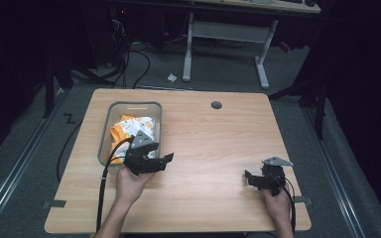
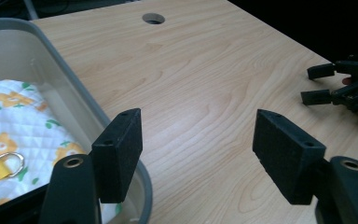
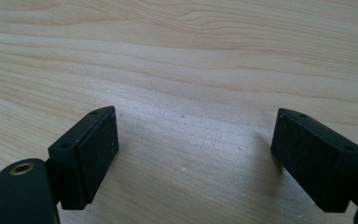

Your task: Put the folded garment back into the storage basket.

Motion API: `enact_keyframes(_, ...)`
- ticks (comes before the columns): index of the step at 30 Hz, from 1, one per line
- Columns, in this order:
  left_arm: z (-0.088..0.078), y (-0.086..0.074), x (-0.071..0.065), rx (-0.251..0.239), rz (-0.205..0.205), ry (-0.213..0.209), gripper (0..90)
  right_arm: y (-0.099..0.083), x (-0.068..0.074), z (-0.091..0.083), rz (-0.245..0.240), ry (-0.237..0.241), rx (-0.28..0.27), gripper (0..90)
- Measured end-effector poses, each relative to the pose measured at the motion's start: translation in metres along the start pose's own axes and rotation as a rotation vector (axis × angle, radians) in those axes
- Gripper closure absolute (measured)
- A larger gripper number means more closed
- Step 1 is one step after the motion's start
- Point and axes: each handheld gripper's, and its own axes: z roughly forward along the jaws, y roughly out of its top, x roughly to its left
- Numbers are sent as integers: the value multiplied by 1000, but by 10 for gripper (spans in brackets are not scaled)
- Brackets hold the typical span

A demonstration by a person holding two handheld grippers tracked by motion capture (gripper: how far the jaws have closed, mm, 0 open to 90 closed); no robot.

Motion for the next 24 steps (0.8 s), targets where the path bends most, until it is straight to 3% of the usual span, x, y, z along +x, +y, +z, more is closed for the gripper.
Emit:
enact_keyframes(13,18,-5,-14,23,31,-42,332,0,0,0,0,0,0,147)
enact_keyframes(24,32,-12,-23,53,33,-86,332,0,0,0,0,0,0,147)
